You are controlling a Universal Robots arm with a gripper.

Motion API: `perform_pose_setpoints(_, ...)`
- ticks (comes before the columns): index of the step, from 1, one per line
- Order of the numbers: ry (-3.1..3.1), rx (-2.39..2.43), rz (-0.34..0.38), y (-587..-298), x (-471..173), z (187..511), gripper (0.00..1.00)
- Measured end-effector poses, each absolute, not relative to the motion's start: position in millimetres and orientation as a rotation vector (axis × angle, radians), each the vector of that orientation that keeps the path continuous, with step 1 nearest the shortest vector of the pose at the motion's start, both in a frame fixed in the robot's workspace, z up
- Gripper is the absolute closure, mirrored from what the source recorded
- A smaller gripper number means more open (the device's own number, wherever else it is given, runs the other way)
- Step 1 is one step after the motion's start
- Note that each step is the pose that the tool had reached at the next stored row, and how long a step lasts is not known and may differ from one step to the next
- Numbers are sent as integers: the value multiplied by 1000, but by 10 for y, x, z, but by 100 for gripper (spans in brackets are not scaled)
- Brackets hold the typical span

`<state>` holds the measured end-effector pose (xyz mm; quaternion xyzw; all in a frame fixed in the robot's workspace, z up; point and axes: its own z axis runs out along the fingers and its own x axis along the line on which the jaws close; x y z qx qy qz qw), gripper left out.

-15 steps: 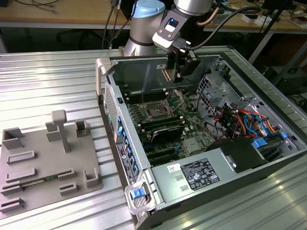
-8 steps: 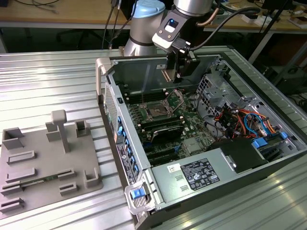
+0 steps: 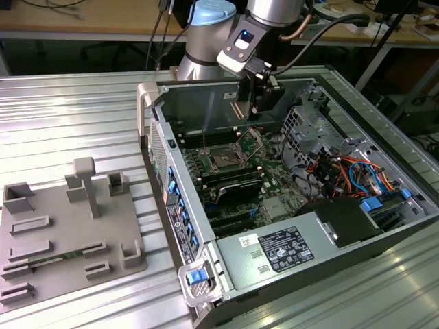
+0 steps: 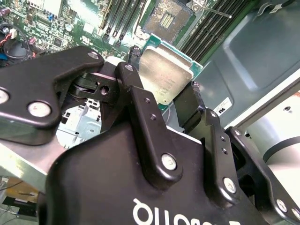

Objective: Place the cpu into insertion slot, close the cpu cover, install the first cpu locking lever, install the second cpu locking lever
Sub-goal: 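Place the cpu into insertion slot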

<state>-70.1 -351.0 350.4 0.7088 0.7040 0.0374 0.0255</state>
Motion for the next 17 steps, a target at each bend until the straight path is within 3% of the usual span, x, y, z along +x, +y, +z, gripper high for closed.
perform_pose_setpoints(9,2178,2193,108,-3481,-701,3291,45)
perform_pose_setpoints(17,2178,2193,108,-3481,-701,3286,45)
